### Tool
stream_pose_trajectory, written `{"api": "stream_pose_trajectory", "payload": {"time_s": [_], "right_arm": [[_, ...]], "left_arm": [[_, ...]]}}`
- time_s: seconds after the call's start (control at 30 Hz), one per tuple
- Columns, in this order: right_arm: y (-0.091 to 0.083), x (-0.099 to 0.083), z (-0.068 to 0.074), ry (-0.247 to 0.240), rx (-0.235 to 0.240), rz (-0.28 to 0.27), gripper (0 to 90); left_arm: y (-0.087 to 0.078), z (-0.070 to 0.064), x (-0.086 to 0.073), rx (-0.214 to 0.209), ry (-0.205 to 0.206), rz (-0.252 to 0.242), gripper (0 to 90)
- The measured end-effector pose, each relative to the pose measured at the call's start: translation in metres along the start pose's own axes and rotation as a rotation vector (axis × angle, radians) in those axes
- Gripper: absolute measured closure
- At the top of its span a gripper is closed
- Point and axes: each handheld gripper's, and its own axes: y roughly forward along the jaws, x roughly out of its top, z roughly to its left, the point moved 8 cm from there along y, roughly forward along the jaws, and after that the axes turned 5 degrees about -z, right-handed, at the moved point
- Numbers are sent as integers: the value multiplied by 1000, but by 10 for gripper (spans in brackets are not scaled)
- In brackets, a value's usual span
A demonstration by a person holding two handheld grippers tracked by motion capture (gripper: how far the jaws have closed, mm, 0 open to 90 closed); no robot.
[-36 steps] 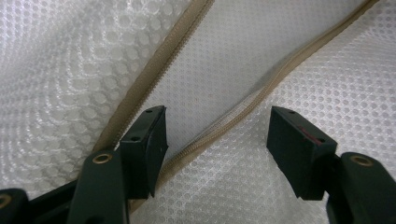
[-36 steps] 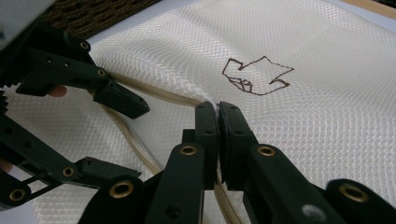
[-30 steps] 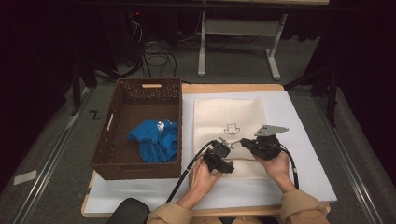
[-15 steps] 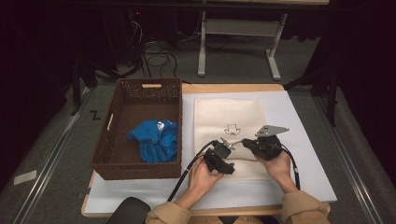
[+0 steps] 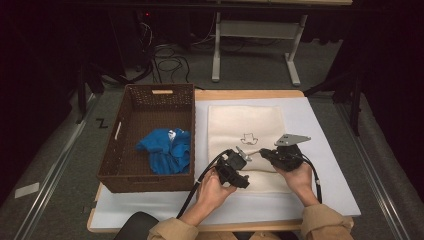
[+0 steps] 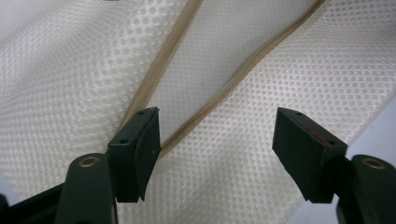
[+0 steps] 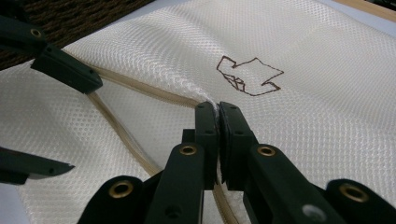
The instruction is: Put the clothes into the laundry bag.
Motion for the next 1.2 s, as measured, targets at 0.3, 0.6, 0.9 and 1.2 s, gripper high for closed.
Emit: {"api": "stream_pose_trajectory", "payload": {"time_s": [0.3,0.6,0.9,1.2], "right_arm": [[-1,0,-3,-4,0,-4,880],[-2,0,-4,0,4,-1,879],[-2,1,-4,9,15,-6,879],[0,0,-4,19,32,-4,877]], "left_arm": [[-15,7,6,-1,8,-1,317],[-32,11,12,23,38,-8,314],[-46,22,12,28,21,-5,310],[-61,37,14,46,-20,-39,302]]}}
